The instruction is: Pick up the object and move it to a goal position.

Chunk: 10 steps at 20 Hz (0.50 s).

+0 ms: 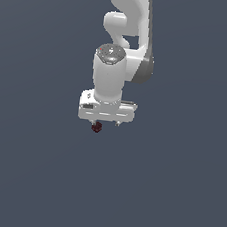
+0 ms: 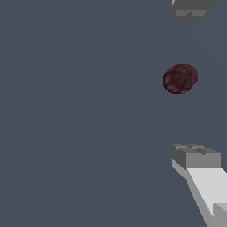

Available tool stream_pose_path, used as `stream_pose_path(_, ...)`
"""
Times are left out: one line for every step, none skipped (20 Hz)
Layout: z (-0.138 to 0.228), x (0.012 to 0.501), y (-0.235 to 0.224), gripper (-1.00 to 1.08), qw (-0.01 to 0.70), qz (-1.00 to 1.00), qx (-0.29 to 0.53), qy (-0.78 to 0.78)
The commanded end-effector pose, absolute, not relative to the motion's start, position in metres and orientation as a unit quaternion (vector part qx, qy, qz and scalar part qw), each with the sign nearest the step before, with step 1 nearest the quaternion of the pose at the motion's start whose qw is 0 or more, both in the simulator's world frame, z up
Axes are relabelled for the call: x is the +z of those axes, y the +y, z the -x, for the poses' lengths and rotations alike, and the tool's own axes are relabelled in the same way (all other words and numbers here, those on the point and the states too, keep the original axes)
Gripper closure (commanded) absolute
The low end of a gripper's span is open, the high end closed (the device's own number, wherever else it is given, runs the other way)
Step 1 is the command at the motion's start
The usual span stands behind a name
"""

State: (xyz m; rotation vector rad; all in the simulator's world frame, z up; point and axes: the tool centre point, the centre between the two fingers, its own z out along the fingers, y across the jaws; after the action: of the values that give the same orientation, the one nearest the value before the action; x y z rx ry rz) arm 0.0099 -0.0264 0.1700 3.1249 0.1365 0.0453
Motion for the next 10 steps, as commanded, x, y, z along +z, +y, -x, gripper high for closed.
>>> stream_pose_path(-0.007,0.166,-0.029,-0.92,0.007,-0.998,0.013,0.062)
stream_pose_path(-0.006,0.164,-0.031,-0.92,0.007,-0.997,0.013,0.071)
stream_pose_path(-0.005,0.161,-0.032,-0.92,0.008,-0.997,0.013,0.080)
stream_pose_path(-0.004,0.159,-0.034,-0.92,0.008,-0.996,0.012,0.090)
stream_pose_path(-0.002,0.157,-0.035,-0.92,0.008,-0.995,0.012,0.100)
stream_pose_path(-0.001,0.154,-0.037,-0.92,0.008,-0.994,0.011,0.111)
stream_pose_path(0.001,0.152,-0.039,-0.92,0.008,-0.992,0.010,0.123)
stream_pose_path(0.002,0.149,-0.041,-0.92,0.008,-0.991,0.010,0.135)
stream_pose_path(0.004,0.146,-0.042,-0.92,0.008,-0.989,0.009,0.147)
stream_pose_path(0.006,0.143,-0.044,-0.92,0.008,-0.987,0.009,0.159)
